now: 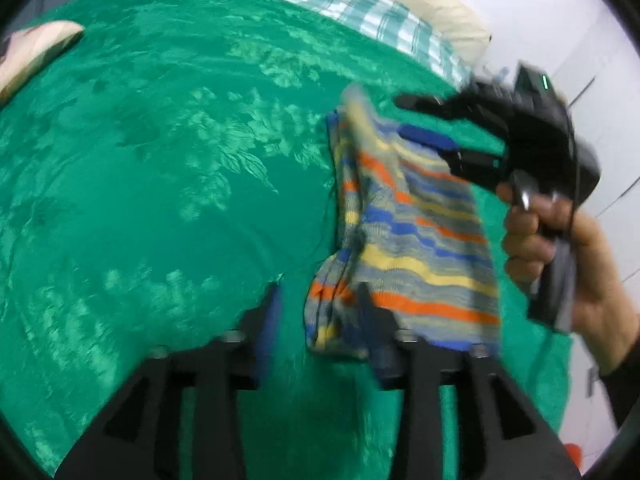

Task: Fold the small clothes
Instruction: 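Fold the held edge across the sweater with the left gripper, release, then grasp the sweater end with the right gripper and fold it over, release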

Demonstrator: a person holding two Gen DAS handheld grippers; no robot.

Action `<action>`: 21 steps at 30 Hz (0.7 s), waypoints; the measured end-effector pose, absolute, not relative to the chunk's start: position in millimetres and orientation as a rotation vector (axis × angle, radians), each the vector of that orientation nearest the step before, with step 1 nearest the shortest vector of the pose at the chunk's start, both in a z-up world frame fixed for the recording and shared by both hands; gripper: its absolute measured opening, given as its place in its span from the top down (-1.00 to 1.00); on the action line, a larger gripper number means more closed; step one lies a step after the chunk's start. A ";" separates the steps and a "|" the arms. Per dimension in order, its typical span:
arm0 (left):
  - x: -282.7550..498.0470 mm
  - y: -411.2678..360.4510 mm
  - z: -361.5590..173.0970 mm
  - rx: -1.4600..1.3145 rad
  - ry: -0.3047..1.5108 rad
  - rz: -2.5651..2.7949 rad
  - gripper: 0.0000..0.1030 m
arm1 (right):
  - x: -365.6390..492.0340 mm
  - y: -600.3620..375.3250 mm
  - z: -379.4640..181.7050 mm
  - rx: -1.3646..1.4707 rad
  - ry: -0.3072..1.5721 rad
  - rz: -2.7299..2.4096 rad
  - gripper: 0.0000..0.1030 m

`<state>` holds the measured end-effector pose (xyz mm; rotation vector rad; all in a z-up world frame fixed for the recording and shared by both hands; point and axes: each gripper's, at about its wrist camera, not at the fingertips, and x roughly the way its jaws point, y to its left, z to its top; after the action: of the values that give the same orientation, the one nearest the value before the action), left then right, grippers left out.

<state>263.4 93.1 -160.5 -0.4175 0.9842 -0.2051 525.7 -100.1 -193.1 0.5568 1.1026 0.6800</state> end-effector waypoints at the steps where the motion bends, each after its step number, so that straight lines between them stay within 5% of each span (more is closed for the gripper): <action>1: 263.1 94.0 -154.9 -0.425 0.966 -0.215 -0.23 | 520.8 -106.4 -190.0 0.554 1.085 0.681 0.30; 3: 259.4 93.3 -141.6 -0.427 0.920 -0.253 -0.54 | 503.1 -123.8 -175.2 0.477 1.043 0.651 0.29; 7: 287.0 66.0 -134.5 -0.337 0.911 -0.298 -0.60 | 440.9 -147.1 -144.2 0.189 0.941 0.646 0.29; 8: 299.0 63.9 -140.2 -0.310 0.917 -0.282 -0.55 | 427.2 -149.3 -143.6 0.160 0.928 0.658 0.29; 11: 332.1 60.9 -178.7 -0.243 1.053 -0.207 0.03 | 383.8 -148.8 -175.4 0.088 0.998 0.705 0.30; 14: 335.8 73.3 -176.3 -0.314 1.096 -0.246 0.02 | 358.5 -143.5 -217.9 -0.040 1.102 0.682 0.32; 16: 334.7 77.1 -152.1 -0.292 1.026 -0.266 -0.18 | 355.5 -149.2 -199.2 -0.045 1.036 0.675 0.32; 18: 340.6 76.3 -131.9 -0.311 0.954 -0.306 -0.66 | 370.4 -162.3 -170.2 0.000 0.943 0.641 0.31; 21: 370.5 59.8 -129.5 -0.275 0.930 -0.322 -0.68 | 413.0 -174.7 -153.0 0.047 0.891 0.579 0.29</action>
<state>370.5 59.8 -129.5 -0.2749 0.9299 -0.3215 413.0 -174.7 -153.0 0.0472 0.8907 0.5790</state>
